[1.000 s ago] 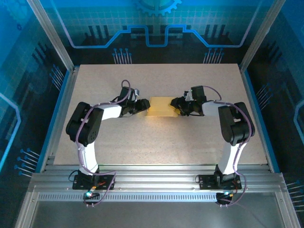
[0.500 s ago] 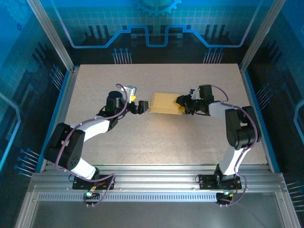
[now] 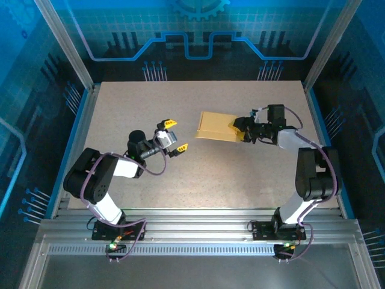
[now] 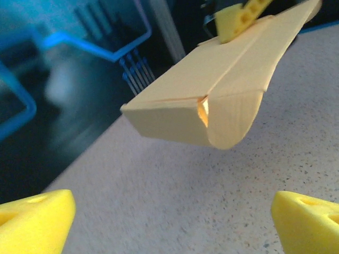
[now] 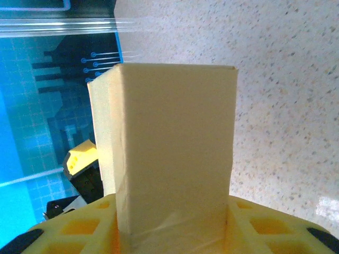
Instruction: Fold the paper box
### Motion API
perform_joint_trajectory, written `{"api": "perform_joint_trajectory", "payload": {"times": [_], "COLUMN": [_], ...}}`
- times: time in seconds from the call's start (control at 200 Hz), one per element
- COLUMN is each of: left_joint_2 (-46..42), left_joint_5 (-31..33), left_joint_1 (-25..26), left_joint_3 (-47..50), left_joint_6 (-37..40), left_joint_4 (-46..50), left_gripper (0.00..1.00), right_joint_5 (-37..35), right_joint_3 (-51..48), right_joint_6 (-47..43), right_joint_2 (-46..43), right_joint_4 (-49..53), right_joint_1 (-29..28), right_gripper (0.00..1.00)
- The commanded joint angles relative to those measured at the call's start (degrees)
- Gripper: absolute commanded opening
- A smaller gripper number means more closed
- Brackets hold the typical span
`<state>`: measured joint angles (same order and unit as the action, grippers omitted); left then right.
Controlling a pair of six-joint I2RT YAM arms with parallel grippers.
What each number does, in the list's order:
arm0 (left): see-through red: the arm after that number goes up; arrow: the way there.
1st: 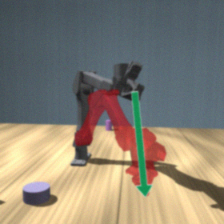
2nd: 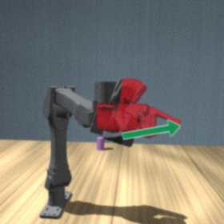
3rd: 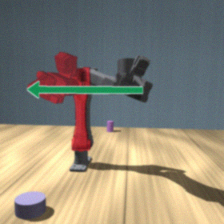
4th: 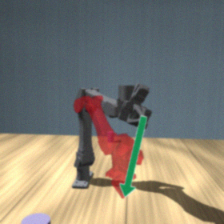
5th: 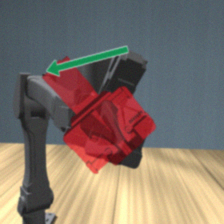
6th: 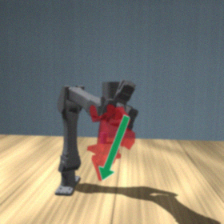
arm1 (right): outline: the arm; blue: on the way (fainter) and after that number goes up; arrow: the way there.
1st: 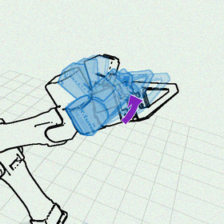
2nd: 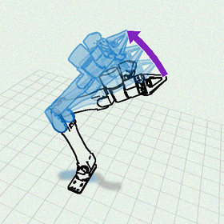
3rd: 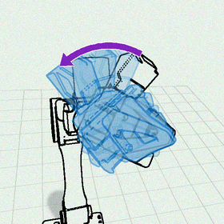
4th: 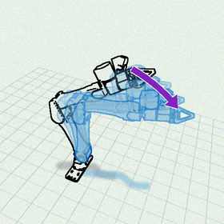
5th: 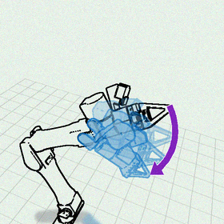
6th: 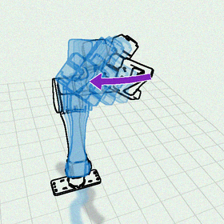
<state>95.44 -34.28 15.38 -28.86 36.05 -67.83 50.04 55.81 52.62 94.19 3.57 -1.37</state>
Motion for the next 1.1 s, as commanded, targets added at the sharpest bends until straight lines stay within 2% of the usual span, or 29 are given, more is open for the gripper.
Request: {"api": "perform_joint_trajectory", "payload": {"times": [0.0, 0.34, 0.62, 0.83, 1.021, 1.096], "left_joint_2": [-1.67, -2.11, -1.75, -2.07, -2.01, -2.01], "left_joint_5": [-3.73, 8.05, 14.28, 14.42, 15.39, 15.48], "left_joint_1": [1.57, 9.67, 14.62, 17.15, 17.71, 17.67], "left_joint_3": [0.85, 3.84, 4.69, 4.95, 5.22, 5.09], "left_joint_6": [14.36, 33.30, 46.08, 47.17, 47.09, 46.92], "left_joint_4": [-7.71, -12.40, -12.41, -12.41, -12.41, -12.41], "left_gripper": [0.93, 0.87, 0.82, 0.66, 0.44, 0.41], "right_joint_5": [5.31, 11.06, 12.26, 12.21, 11.86, 11.52], "right_joint_3": [0.45, 0.29, 3.57, 4.40, 4.66, 4.86], "right_joint_6": [-5.06, -7.70, -15.21, -17.64, -17.66, -17.90], "right_joint_2": [-2.64, -6.85, -7.36, -6.80, -6.65, -6.43], "right_joint_4": [8.43, 14.06, 27.82, 31.50, 31.67, 31.94], "right_joint_1": [0.65, -0.41, -2.67, -2.95, -2.98, -2.92], "right_gripper": [0.44, 0.43, 0.42, 0.42, 0.42, 0.42]}}
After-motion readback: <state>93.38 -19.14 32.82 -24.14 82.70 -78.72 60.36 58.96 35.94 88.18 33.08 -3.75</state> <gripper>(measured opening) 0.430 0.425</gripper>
